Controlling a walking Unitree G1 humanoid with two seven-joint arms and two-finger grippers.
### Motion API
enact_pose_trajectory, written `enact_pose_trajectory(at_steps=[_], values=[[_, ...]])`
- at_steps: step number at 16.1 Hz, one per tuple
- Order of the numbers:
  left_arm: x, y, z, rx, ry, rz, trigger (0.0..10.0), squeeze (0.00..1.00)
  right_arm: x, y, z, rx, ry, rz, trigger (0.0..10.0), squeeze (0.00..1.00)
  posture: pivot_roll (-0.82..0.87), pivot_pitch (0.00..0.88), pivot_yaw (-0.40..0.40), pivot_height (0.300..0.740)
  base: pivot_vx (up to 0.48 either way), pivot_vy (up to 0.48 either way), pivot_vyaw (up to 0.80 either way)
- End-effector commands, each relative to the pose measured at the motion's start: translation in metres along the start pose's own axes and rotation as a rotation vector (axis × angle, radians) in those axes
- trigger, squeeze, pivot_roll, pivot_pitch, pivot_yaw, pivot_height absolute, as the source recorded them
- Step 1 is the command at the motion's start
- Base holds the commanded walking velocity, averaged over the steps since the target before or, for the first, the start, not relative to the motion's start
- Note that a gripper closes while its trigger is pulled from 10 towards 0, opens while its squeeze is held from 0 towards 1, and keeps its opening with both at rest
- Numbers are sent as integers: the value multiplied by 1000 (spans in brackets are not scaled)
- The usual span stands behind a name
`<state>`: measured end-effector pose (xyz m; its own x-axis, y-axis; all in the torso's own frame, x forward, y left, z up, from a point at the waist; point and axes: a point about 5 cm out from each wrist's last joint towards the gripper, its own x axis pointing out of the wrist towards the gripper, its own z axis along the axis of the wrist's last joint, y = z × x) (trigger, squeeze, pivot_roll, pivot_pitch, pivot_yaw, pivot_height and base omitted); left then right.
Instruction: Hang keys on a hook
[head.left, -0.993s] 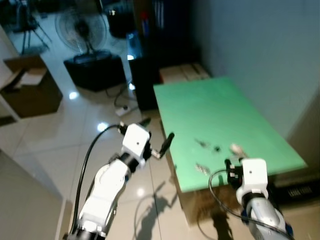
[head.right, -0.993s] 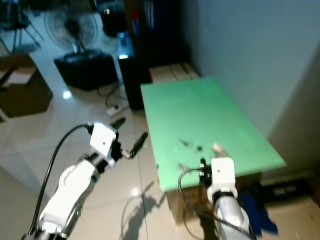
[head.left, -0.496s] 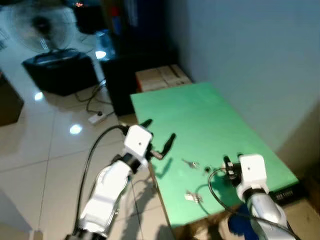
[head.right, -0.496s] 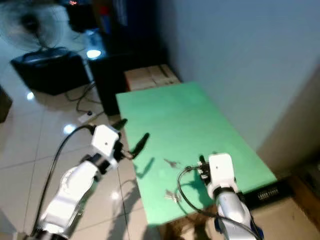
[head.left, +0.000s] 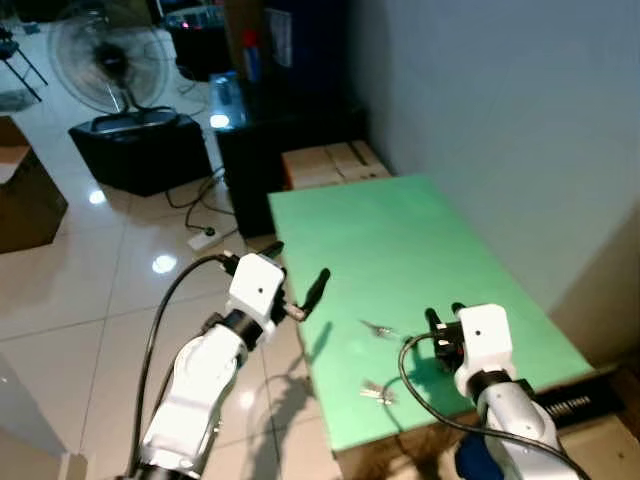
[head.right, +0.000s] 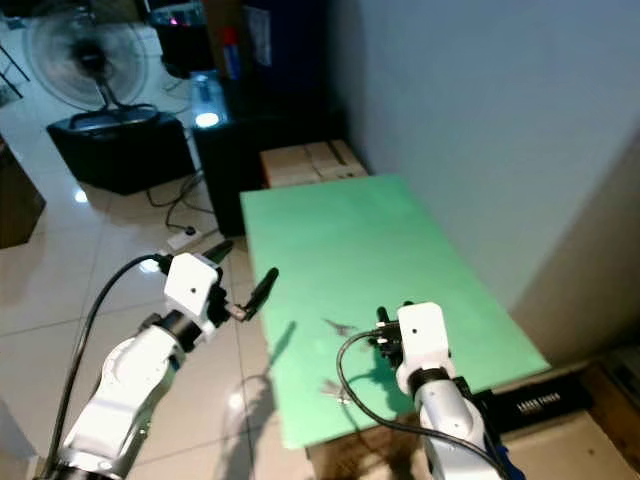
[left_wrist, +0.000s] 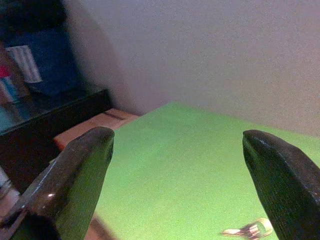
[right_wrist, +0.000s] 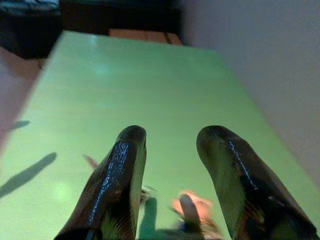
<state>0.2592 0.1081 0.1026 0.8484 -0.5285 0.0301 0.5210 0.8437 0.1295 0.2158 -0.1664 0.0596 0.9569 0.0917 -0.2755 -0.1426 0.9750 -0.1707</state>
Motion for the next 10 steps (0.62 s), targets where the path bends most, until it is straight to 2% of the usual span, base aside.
enact_pose_trajectory(at_steps=[1,4,5,7,10], values=[[0,0,0,18,1,-13,10000,0,0,0,-1,1,13,3,10000,0,-96,0,44,740,0,-461,0],[1,-2,1,24,-5,-23,10000,0,0,-2,-2,-2,16,6,10000,0,-104,0,48,740,0,-384,0],[1,-1,0,20,11,-21,10000,0,0,0,-1,-6,8,28,10000,0,-105,0,48,740,0,0,0],[2,1,0,14,6,-9,10000,0,2,3,0,-10,-2,66,10000,0,-105,0,48,740,0,480,0],[1,6,2,42,5,14,10000,0,6,9,2,-22,-20,122,10000,0,-95,0,50,740,0,0,0]])
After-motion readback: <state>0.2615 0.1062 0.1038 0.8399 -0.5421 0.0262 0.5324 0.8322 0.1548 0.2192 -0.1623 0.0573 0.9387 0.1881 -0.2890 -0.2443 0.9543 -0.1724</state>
